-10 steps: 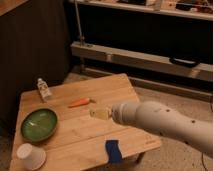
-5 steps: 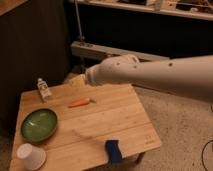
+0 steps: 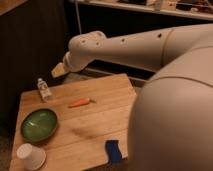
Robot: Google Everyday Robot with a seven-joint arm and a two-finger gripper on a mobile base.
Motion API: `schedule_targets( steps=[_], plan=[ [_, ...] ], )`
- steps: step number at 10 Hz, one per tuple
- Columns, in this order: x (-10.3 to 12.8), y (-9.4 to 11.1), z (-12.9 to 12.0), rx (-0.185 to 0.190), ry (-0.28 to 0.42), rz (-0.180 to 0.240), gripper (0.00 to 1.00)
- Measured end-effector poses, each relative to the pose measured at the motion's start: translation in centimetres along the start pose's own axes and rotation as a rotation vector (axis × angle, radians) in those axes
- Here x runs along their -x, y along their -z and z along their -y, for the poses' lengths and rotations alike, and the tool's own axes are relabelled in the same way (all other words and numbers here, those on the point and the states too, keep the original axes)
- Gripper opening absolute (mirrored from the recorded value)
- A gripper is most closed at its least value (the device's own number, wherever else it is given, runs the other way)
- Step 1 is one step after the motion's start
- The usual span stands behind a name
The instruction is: Place the bottle in the ceramic bowl
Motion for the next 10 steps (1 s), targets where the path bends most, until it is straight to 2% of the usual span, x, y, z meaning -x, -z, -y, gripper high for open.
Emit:
schedule_targets(
  steps=[2, 5, 6, 10],
  plan=[
    [2.2, -2.9, -1.3, -0.004, 0.019, -0.028, 0.8],
    [3.9, -9.3, -2.9, 0.001, 0.029, -0.063, 0.8],
    [4.2, -12.3, -3.6, 0.006, 0.028, -0.079, 0.8],
    [3.5, -21.7, -4.7, 0.025, 0.013, -0.128, 0.8]
  ],
)
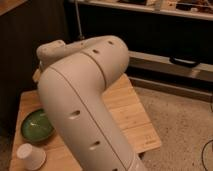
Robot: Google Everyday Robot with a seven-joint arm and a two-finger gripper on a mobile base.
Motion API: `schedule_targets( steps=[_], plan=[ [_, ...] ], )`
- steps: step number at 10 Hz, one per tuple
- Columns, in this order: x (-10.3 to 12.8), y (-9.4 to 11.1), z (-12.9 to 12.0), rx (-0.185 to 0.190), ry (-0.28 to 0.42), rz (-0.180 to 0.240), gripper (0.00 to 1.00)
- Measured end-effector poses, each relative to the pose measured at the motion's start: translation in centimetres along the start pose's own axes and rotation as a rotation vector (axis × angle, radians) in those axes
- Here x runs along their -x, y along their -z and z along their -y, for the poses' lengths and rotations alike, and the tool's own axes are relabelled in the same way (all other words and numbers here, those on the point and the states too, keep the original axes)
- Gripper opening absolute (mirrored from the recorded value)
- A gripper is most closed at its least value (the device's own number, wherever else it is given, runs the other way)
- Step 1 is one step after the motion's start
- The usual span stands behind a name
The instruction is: Place the bottle in the ceramic bowl
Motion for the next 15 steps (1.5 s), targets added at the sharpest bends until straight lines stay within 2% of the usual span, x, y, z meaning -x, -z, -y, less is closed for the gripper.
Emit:
schedule_targets(
  steps=[1, 3, 5, 7, 11, 15],
  plan=[
    [0.2, -2.0, 0.0, 0.015, -0.013, -0.005, 0.8],
    [0.2, -4.4, 1.0, 0.091, -0.07, 0.01, 0.8],
    [0.6, -5.6, 1.8, 0.16, -0.107, 0.033, 0.8],
    [0.8, -6.5, 1.6, 0.196, -0.109, 0.046, 0.8],
    [1.0, -6.6, 1.2, 0.211, -0.09, 0.061, 0.8],
    [0.2, -6.4, 1.0, 0.217, -0.082, 0.063, 0.8]
  ],
)
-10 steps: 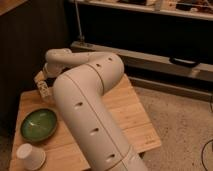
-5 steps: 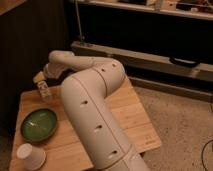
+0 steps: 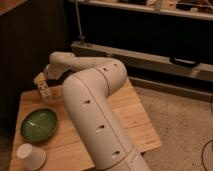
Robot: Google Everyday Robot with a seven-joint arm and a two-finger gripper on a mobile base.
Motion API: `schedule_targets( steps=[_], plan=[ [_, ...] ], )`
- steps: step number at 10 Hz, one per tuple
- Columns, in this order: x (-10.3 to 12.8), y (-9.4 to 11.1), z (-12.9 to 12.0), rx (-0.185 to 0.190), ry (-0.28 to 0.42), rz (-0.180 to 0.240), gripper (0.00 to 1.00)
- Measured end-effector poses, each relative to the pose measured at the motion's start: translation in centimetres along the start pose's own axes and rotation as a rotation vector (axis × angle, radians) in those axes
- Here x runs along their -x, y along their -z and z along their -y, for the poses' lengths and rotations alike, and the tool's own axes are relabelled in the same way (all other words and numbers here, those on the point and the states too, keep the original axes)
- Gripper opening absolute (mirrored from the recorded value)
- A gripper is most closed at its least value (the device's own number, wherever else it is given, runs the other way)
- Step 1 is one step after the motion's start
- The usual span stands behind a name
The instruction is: Place the bottle in the ceramic bowl
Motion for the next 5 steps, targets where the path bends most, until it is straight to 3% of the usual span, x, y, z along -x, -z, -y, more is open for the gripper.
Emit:
schedule_targets(
  steps=[5],
  plan=[
    [-1.19, -0.34, -0.99, -0.004, 0.022, -0.008, 0.8]
  ],
)
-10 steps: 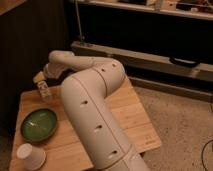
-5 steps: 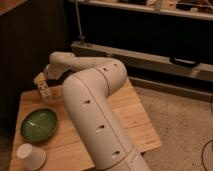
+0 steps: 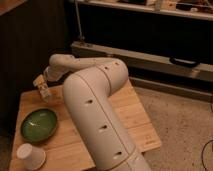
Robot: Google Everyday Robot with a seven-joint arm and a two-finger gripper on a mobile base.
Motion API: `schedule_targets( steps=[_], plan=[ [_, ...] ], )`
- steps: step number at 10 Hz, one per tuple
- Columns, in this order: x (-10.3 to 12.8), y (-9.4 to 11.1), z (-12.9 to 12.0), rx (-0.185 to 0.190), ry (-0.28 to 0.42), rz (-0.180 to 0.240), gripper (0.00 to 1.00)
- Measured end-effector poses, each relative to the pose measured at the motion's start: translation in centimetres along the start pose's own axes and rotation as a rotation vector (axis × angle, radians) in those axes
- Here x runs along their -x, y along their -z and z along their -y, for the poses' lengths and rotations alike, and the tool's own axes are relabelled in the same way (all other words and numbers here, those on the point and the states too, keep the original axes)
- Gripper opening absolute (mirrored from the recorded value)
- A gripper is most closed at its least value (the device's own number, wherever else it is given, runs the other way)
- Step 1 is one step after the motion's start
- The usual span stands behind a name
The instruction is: Place the bottle in the ceramic bowl
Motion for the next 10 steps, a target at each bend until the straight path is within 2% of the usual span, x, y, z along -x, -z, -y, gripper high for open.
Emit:
schedule_targets(
  steps=[4, 10],
  plan=[
    [-1.3, -1.8, -1.2, -0.037, 0.039, -0.032, 0.8],
    [-3.3, -5.6, -1.2, -0.061, 0.041, -0.081, 0.8]
  ],
)
